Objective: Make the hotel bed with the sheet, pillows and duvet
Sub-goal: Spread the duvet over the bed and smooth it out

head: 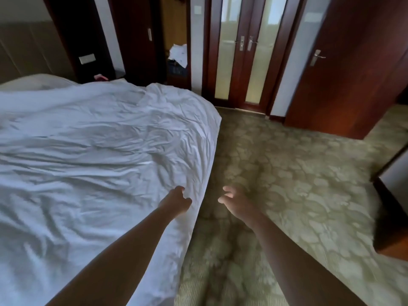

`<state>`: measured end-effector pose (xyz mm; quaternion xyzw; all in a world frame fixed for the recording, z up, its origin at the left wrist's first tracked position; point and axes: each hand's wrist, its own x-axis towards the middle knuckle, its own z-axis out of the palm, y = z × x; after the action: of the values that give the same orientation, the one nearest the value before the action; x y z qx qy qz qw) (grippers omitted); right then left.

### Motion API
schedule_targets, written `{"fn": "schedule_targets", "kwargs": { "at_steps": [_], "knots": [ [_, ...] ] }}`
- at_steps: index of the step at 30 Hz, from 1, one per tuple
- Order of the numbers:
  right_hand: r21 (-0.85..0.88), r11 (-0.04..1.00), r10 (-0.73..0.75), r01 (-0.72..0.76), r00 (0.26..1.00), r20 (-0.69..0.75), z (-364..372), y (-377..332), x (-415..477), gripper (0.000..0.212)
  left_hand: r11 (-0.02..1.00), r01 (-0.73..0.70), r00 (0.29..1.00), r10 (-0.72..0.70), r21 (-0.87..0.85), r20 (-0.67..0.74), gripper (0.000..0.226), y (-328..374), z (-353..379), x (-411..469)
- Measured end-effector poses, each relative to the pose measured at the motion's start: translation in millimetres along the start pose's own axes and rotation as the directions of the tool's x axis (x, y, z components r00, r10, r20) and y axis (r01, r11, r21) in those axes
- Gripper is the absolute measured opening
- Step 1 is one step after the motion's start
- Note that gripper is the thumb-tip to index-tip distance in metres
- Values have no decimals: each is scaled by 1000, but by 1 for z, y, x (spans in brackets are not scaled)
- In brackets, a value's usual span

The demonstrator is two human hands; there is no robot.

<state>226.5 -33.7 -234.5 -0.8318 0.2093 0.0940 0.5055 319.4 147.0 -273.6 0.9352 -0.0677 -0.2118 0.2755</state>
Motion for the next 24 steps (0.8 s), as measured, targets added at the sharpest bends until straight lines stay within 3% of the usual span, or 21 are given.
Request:
{"fn": "schedule_targets", "kwargs": {
  "at_steps": [11,20,24],
  "knots": [
    [-86,992,-81,88,994,77,-132,-61,276,56,992,61,996,-68,-107,-57,55,131,-29,272],
    [-111,987,-100,115,987,127,-237,-112,508,53,994,75,992,-83,-84,-100,52,231,-70,486],
    [-149,976,-129,156,975,181,-274,-134,639,52,977,96,980,-126,-190,-153,51,267,-82,603]
  ]
}}
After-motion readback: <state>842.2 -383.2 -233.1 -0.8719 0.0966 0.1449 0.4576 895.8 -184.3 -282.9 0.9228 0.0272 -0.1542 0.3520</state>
